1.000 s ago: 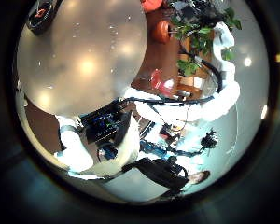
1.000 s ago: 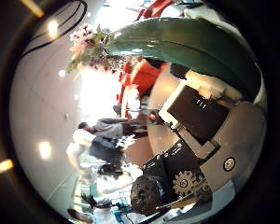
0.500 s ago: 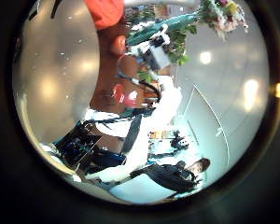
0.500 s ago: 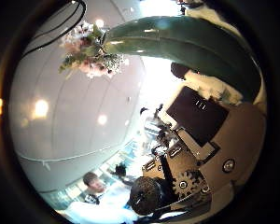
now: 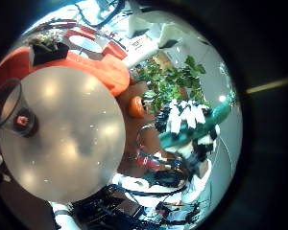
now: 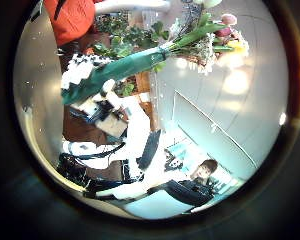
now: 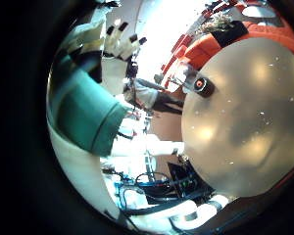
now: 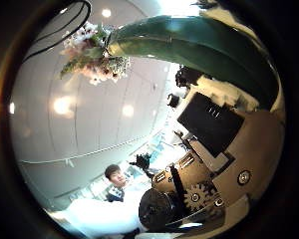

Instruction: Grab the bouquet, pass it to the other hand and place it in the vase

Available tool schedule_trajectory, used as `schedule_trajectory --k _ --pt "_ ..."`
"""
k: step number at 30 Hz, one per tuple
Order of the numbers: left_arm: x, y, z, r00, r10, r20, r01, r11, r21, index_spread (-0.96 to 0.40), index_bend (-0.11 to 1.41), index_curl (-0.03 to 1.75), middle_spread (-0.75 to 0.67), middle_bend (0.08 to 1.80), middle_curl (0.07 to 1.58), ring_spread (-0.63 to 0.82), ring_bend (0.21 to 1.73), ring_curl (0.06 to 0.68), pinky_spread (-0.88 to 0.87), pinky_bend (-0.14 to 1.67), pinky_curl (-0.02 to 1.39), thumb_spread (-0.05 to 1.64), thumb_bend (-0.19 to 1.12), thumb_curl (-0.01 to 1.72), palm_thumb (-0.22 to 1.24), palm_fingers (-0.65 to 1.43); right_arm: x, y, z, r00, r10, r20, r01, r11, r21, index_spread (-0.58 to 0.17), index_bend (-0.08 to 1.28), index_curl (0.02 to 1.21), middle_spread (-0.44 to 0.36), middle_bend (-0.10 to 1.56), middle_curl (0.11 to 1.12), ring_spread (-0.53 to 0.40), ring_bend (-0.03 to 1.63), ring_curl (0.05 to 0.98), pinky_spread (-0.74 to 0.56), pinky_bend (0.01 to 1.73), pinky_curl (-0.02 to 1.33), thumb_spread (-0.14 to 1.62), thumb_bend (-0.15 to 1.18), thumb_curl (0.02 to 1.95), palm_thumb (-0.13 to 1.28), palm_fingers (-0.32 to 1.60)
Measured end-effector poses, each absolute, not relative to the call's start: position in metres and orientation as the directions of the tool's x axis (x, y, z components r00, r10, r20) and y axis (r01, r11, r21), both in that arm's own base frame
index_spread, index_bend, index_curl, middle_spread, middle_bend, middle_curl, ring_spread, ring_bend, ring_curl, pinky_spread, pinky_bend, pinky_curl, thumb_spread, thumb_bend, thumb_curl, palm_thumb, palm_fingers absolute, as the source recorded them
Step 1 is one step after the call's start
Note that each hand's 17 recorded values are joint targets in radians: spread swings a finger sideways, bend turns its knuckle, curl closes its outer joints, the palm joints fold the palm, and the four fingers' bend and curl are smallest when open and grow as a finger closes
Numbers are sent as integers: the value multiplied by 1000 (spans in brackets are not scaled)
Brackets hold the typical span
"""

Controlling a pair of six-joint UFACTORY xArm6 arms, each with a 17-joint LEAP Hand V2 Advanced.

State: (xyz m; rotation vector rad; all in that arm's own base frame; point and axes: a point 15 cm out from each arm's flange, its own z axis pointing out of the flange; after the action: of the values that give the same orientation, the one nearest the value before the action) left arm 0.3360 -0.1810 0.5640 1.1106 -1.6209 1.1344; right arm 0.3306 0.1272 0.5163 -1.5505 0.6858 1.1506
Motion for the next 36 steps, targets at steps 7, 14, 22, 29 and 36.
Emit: schedule_trajectory --k 7,14,22,29,36 --pt "326 -193 574 -256 -129 958 -947 232 -222 223 162 305 473 222 337 599 501 215 559 201 311 1004 -26 327 239 109 328 172 508 381 113 -918 -844 -364 -395 -203 1217 826 -103 1420 709 -195 1453 717 -202 1243 908 852 55 1273 1128 1134" --pt "320 -193 590 -248 -53 967 -940 254 -227 217 168 300 345 392 397 566 504 209 541 171 291 971 -28 335 252 251 331 188 477 377 3 -926 -842 -415 -344 -202 1218 824 -103 1421 705 -195 1451 719 -207 1225 937 853 47 1313 1126 1135" --pt "318 -187 589 -128 -22 991 -946 303 -116 16 167 342 -6 777 557 85 760 258 148 380 306 985 79 399 569 961 338 195 456 386 -79 -919 -845 -429 -319 -202 1218 822 -103 1424 702 -196 1448 722 -205 1208 964 861 41 1351 1125 1137" --pt "323 -190 591 -72 -1 997 -936 345 -67 -251 369 467 -266 849 769 -344 1251 480 -314 1056 588 954 175 513 928 1245 344 195 456 379 -81 -922 -856 -410 -316 -206 1215 823 -108 1426 702 -201 1428 725 -212 1203 984 880 -55 1324 977 1111" --pt "326 -189 608 -170 13 985 -937 306 -166 -467 709 695 -417 1032 915 -407 1433 561 -439 1267 733 978 211 616 1047 1107 358 172 450 354 -98 -930 -887 -349 -301 -273 799 766 -128 1202 650 -209 1386 689 -328 1171 912 957 -51 1059 798 613"
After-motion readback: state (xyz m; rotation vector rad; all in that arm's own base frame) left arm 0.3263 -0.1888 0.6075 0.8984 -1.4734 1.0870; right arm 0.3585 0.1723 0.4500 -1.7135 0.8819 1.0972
